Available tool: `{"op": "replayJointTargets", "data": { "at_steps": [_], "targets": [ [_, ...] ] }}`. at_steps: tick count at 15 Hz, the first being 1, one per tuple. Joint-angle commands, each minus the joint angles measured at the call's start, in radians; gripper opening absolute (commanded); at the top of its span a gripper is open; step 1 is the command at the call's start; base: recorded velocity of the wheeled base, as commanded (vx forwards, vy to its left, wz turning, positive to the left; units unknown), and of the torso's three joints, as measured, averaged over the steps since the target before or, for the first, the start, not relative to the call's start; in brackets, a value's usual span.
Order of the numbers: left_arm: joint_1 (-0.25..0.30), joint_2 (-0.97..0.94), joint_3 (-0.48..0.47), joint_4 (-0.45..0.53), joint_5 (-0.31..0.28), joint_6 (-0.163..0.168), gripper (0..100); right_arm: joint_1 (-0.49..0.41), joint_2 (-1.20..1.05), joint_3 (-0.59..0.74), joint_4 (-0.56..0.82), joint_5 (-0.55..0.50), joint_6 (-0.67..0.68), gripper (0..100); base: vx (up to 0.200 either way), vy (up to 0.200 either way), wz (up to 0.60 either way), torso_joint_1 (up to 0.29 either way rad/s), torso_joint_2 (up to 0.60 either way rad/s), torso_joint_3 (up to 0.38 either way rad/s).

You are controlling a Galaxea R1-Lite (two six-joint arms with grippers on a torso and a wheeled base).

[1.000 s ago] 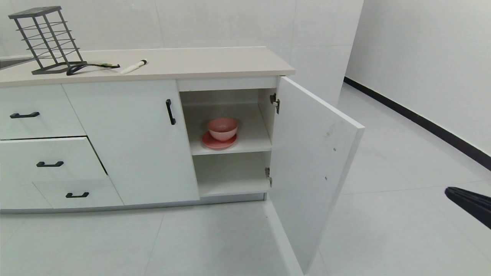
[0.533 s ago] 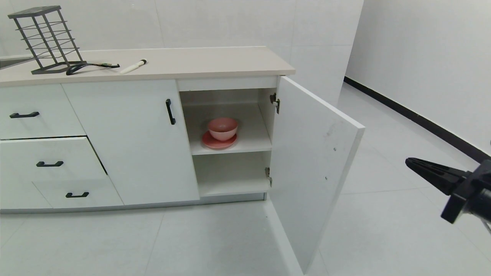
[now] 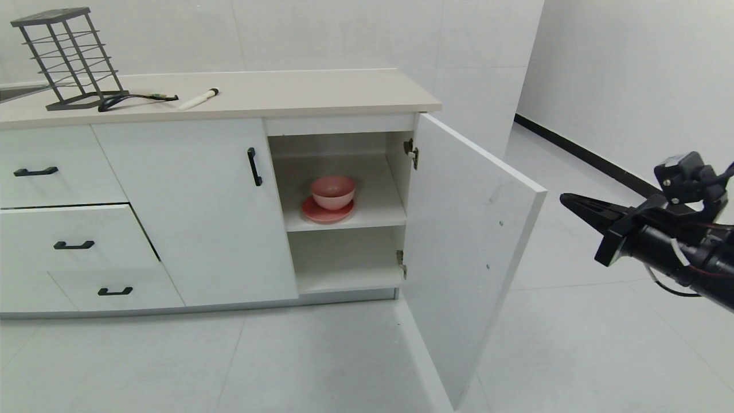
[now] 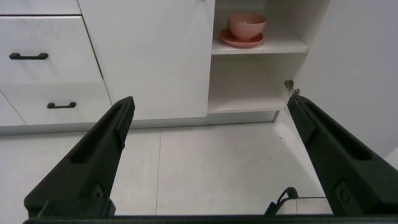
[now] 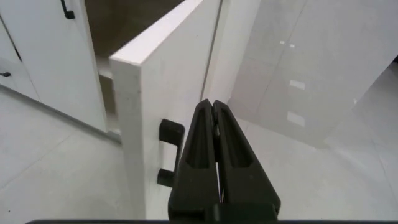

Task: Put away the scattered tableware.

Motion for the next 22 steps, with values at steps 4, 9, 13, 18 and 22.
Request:
{"op": "replayJointTargets", "data": {
  "at_steps": [4,9,13,18,22],
  "targets": [
    [0.0,0.0,0.0,0.0,0.0,0.0,100,0.003,0.218,-0.109,-0.105,0.024,-0.003,0,0.0,0.0,0.0,0.0,0.0,0.0],
    [0.0,0.002,0.0,0.0,0.0,-0.002,100,0.011,0.313,-0.21,-0.196,0.16,-0.066,0,0.0,0.0,0.0,0.0,0.0,0.0],
    [0.0,0.0,0.0,0.0,0.002,-0.002,100,0.028,0.352,-0.216,-0.216,0.26,-0.101,0,0.0,0.0,0.0,0.0,0.0,0.0],
    [0.0,0.0,0.0,0.0,0.003,-0.014,100,0.099,0.358,-0.196,-0.216,0.266,-0.121,0,0.0,0.0,0.0,0.0,0.0,0.0],
    [0.0,0.0,0.0,0.0,0.003,-0.013,100,0.16,0.358,-0.196,-0.23,0.259,-0.125,0,0.0,0.0,0.0,0.0,0.0,0.0]
  ]
}}
